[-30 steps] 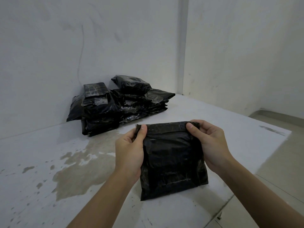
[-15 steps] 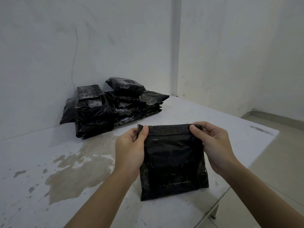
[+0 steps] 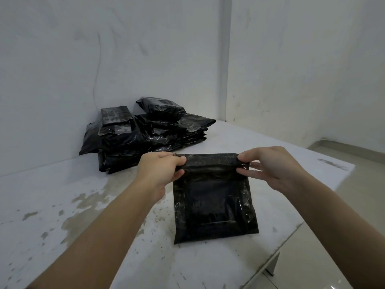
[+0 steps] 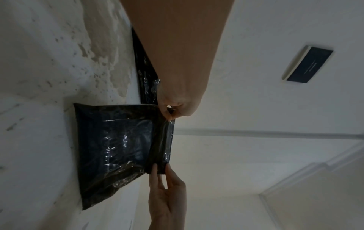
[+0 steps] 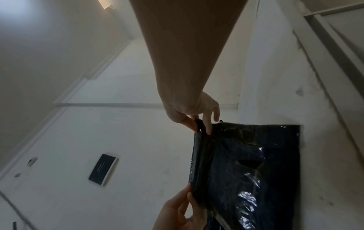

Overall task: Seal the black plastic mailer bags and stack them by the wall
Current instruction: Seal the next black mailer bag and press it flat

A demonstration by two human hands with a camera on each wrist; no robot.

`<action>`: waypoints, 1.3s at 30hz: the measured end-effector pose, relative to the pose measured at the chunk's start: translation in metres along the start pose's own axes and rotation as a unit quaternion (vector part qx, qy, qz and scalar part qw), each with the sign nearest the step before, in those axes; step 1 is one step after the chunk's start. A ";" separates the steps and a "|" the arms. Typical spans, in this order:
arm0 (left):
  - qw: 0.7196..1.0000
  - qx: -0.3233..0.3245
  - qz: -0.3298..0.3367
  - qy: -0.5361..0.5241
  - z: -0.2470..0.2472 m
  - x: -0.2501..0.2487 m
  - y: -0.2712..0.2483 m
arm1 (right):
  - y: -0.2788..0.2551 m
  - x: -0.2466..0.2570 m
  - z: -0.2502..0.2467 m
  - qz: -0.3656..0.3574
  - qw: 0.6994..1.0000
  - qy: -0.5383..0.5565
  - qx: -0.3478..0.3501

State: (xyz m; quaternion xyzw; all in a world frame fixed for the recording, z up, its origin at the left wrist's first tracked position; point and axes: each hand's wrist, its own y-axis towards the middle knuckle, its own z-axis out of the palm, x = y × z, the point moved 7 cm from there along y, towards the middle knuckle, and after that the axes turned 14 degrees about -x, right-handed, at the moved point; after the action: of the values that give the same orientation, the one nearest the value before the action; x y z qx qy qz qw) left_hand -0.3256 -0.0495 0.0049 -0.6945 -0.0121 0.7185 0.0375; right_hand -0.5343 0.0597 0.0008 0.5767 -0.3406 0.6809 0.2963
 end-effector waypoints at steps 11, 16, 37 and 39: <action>0.996 -0.038 -0.057 -0.064 0.005 0.027 0.005 | 0.020 -0.034 0.011 0.039 0.999 -0.015 -0.007; 0.996 -0.047 -0.060 -0.035 0.005 0.045 0.013 | 0.025 -0.043 0.013 0.024 0.998 -0.056 -0.016; 0.988 0.075 0.029 0.130 0.012 0.070 0.024 | 0.028 -0.067 0.001 -0.033 0.992 -0.117 0.036; 0.981 0.111 0.062 0.150 0.012 0.068 0.021 | 0.025 -0.067 -0.001 -0.049 0.989 -0.128 0.062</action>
State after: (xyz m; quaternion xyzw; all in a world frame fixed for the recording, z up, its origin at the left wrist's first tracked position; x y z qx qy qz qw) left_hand -0.3407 -0.0648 -0.0638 -0.7853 0.1164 0.6039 0.0707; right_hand -0.5440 0.0445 -0.0688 0.6924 -0.3042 0.6058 0.2468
